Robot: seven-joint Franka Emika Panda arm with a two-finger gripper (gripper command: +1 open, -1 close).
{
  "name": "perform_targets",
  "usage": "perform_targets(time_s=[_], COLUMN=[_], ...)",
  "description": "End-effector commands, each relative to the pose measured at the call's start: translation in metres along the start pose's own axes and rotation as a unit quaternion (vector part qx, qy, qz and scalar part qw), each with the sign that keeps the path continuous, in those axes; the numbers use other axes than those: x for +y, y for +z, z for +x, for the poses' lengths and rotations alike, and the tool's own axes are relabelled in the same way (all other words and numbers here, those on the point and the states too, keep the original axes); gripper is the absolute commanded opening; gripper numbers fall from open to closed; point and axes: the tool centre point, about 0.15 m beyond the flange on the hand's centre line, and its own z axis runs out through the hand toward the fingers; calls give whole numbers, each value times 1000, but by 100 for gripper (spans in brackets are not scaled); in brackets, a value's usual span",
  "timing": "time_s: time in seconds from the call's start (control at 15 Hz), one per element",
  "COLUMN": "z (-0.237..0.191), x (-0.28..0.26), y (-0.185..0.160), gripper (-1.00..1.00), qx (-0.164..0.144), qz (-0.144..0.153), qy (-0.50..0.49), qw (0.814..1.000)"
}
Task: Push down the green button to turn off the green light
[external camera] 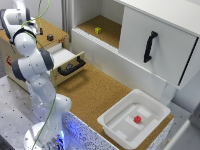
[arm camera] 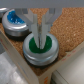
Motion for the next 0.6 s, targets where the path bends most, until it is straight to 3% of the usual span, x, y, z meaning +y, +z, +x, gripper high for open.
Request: perform_targets(time_s=[0.0,0.07,0.13,0.2,0.4,0.53], z=[-9,-15,-18,-20,-21,-22], x=[8,11,18,22,40,50], y=[-35,-66,-78,-84,-68,-63], gripper=[-100,-100,100,100,100,100], qx=[38,51,35,39,21,27], qz=[-31,-56,-68,-78,-72,-68], qy=[23,26,38,45,70,84], qw=[999,997,996,995,995,994])
